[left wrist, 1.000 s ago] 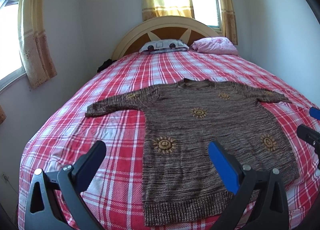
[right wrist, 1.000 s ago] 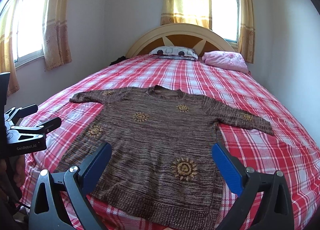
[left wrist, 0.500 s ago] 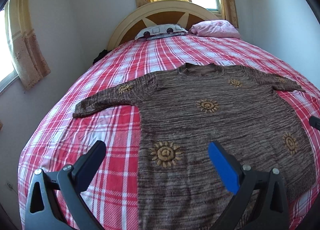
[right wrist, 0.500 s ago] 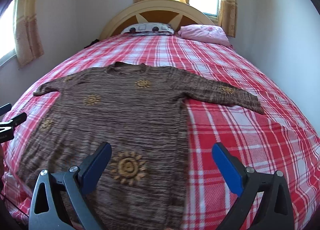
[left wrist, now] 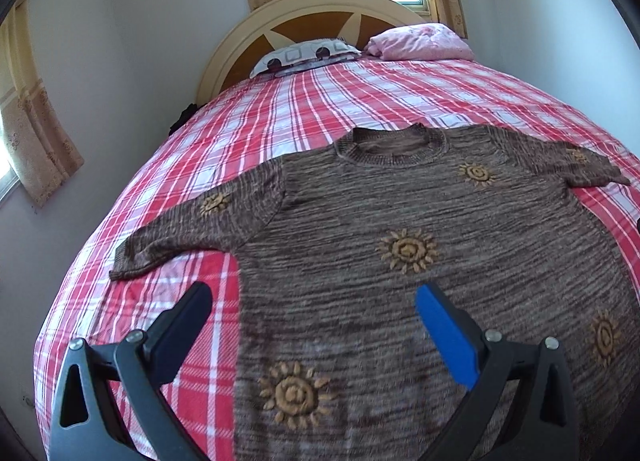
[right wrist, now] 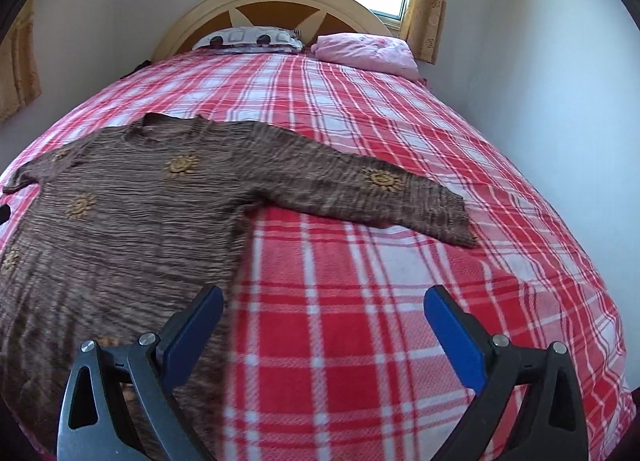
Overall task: Fold small clothes
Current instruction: 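Move the right gripper to the sweater sleeve cuff and close on it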
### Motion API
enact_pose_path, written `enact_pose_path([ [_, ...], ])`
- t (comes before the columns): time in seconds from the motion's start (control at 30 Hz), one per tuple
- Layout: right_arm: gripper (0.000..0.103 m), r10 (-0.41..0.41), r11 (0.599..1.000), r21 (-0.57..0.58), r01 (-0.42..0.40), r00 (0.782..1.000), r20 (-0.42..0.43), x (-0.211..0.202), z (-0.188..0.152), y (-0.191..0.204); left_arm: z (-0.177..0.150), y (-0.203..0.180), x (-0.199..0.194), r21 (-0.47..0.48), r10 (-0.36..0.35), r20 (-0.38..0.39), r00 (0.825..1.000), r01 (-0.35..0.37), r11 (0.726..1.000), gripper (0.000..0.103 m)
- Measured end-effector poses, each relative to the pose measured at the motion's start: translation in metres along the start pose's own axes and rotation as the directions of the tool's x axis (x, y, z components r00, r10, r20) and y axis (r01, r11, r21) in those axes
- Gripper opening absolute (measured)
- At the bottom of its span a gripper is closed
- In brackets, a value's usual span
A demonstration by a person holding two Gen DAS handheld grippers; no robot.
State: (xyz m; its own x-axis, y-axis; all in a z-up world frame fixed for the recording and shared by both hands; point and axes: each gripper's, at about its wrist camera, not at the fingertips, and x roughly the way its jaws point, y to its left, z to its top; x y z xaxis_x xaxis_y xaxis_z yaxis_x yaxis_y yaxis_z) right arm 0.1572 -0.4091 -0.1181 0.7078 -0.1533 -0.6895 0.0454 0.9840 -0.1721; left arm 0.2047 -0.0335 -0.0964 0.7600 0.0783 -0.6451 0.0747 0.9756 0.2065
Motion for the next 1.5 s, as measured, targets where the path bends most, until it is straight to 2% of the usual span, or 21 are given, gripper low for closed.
enact_pose_path([
  [0.37,0.101,-0.073,0.997,0.004,0.073,0.996,-0.048,0.047,0.015,-0.046,0.024,-0.018,0.061,0.030,0.020,-0.048,0.999,-0.018,0.999,0.103],
  [0.53,0.101,-0.078,0.997,0.022,0.079,0.995,-0.058,0.063,0.024,-0.065,0.022,-0.019,0.082,0.043,0.034,-0.070,0.997,-0.031,0.999,0.103],
  [0.7,0.101,-0.071,0.994,0.082,0.076,0.996,-0.062,0.078,0.032,-0.088,0.019,-0.008,0.100,0.007,0.041,-0.113,0.993,-0.040,0.999,0.103],
  [0.9,0.101,0.013,0.966,0.259,0.004,0.998,-0.062,0.095,0.041,-0.128,0.014,-0.009,0.105,-0.002,0.019,-0.141,0.990,-0.020,1.000,0.103],
  [1.0,0.101,0.086,0.924,0.378,-0.057,0.994,-0.062,0.105,0.040,-0.149,0.014,-0.010,0.107,-0.001,0.016,-0.146,0.989,-0.016,1.000,0.103],
  [1.1,0.101,0.119,0.878,0.471,-0.081,0.992,-0.051,0.112,0.037,-0.169,0.014,-0.008,0.109,-0.014,0.002,-0.151,0.989,-0.005,1.000,0.103],
  [1.23,0.098,0.158,0.843,0.528,-0.098,0.985,-0.069,0.124,0.033,-0.180,0.013,-0.009,0.110,-0.014,0.003,-0.150,0.989,-0.005,1.000,0.103],
  [1.4,0.095,0.176,0.834,0.540,-0.112,0.982,-0.067,0.133,0.035,-0.179,0.013,-0.009,0.112,-0.023,-0.007,-0.162,0.987,0.004,1.000,0.103],
  [1.47,0.087,0.177,0.837,0.536,-0.113,0.982,-0.069,0.136,0.038,-0.175,0.013,-0.008,0.113,-0.028,-0.012,-0.167,0.986,0.008,1.000,0.103],
  [1.5,0.078,0.177,0.841,0.529,-0.112,0.982,-0.074,0.138,0.039,-0.173,0.013,-0.008,0.115,-0.031,-0.015,-0.170,0.985,0.010,0.999,0.103],
])
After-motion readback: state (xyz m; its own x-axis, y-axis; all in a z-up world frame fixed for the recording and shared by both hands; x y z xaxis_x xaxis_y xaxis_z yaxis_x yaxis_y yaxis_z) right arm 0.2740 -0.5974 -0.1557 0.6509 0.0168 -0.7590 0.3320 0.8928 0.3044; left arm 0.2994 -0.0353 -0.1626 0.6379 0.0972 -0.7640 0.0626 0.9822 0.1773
